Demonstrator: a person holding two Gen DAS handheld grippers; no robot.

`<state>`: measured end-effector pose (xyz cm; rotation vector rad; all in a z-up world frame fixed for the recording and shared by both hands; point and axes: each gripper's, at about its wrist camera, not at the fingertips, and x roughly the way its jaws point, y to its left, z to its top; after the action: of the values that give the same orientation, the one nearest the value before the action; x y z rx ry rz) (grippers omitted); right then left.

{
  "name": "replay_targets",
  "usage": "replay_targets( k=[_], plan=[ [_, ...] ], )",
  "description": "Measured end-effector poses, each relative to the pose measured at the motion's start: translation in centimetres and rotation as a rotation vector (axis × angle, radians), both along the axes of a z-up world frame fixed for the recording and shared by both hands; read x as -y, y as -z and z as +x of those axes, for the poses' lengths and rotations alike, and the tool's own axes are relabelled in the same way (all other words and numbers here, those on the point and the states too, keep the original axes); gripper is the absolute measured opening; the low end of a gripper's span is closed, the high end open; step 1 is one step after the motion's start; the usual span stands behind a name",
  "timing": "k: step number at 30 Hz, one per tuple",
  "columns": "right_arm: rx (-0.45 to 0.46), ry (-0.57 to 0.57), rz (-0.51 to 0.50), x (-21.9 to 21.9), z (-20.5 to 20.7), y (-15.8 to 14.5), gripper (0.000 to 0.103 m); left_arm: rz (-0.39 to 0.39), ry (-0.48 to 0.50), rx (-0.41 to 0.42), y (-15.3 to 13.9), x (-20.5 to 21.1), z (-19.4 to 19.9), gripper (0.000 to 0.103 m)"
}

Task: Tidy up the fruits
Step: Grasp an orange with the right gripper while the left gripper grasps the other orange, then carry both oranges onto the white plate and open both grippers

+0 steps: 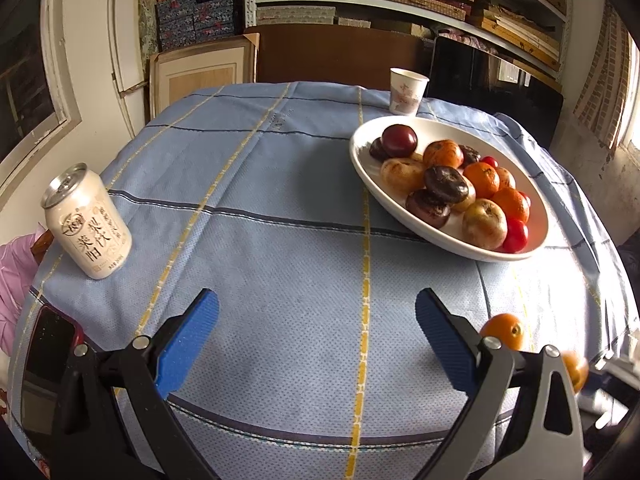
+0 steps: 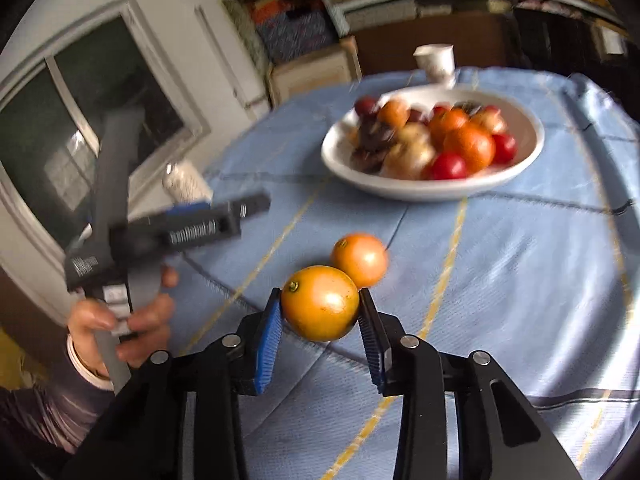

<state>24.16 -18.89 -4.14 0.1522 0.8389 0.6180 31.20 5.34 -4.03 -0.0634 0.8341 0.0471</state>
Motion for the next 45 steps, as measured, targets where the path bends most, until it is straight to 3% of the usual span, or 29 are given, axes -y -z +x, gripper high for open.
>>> replay_targets(
  k=[5, 9, 11, 16, 19, 25, 29, 45],
  plan=[
    [0.154, 0.201, -0.110, 2.0, -0.5, -1.5, 0.038, -0.039, 0.163, -0.023, 0.4, 2.8, -0.8, 0.097],
    [0.198, 0.255, -0.140, 2.7, -0.5, -2.0, 0.038, -0.008, 0.301, 0.000, 0.6, 6.3, -1.8, 0.096],
    [0.193, 0.266, -0.127, 3.1, -0.4, -2.1, 0.038, 0.028, 0.346, 0.007, 0.8, 7.7, -2.0, 0.083],
    [0.178, 0.276, -0.113, 4.1, 0.2, -2.1, 0.038, 0.021, 0.425, -0.030, 1.5, 9.9, -1.6, 0.069],
    [0.179, 0.280, -0.110, 4.3, 0.0, -2.1, 0.038, 0.020, 0.436, -0.039, 1.7, 10.8, -1.1, 0.066],
    [0.174, 0.297, -0.089, 4.9, -0.1, -2.4, 0.038, 0.018, 0.457, -0.082, 2.7, 11.8, -0.4, 0.048],
    [0.163, 0.303, -0.069, 5.3, 0.1, -2.4, 0.038, 0.011, 0.448, -0.085, 2.9, 11.7, -0.2, 0.042],
    [0.135, 0.304, -0.068, 5.5, 0.5, -1.8, 0.038, 0.019, 0.417, -0.083, 2.6, 11.6, -0.8, 0.038]
  ],
)
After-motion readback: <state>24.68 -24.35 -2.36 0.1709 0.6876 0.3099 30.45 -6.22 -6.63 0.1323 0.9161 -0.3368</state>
